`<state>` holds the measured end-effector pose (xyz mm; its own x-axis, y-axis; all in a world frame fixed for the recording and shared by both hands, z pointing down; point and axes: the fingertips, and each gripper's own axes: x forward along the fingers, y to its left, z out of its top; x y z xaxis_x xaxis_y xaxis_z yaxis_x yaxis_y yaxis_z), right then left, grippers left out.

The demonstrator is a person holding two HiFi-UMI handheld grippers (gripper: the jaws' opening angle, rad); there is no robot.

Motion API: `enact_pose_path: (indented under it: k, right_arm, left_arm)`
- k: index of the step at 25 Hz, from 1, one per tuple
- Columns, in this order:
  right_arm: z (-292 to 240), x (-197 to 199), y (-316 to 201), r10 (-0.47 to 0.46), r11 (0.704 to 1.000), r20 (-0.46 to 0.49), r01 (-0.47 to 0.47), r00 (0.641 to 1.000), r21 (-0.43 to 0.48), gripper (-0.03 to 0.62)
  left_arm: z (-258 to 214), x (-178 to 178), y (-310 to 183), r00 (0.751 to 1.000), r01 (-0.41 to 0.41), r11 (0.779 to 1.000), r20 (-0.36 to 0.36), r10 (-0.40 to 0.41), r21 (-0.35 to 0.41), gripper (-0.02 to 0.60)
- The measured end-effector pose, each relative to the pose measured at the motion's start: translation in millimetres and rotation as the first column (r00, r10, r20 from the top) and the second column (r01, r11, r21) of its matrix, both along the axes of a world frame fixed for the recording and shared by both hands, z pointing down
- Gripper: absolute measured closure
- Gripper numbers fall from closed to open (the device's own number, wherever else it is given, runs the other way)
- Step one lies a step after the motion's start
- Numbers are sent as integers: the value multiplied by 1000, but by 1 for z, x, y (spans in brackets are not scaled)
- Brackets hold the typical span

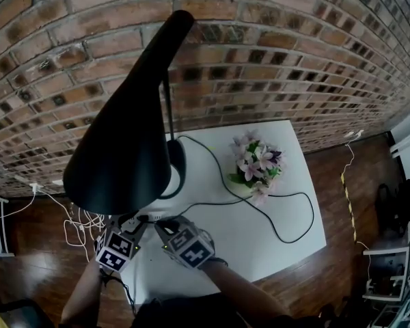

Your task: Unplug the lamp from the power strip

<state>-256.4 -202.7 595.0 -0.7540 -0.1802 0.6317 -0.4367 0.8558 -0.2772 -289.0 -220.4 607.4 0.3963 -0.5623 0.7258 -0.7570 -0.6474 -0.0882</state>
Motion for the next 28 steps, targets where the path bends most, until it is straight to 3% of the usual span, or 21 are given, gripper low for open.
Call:
enact_pose_path:
  k: [7, 11, 16, 21, 28]
  right_arm:
    - [11, -3, -5, 10, 999, -54, -13, 999, -51, 600]
    - [22, -6, -1, -13, 999, -88, 8, 996, -52, 600]
    - [34, 3, -5, 83, 980, -73, -95, 994, -175, 595]
    - [28, -7, -8, 57, 994, -42, -61, 997, -96, 595]
    - [29, -10, -8, 2, 999, -125, -7, 992, -38, 595]
  left_arm:
    - [9, 7, -2, 998, -56, 998, -9, 56, -40, 437]
    - [13, 10, -3, 998, -57, 997, -15, 56, -58, 480]
    - [12, 11, -3, 998, -62, 996, -29, 60, -71, 486]
    - [13, 10, -3, 997, -69, 994, -38, 66, -84, 488]
    - [10, 11, -4, 996, -54, 994, -72, 47, -99, 491]
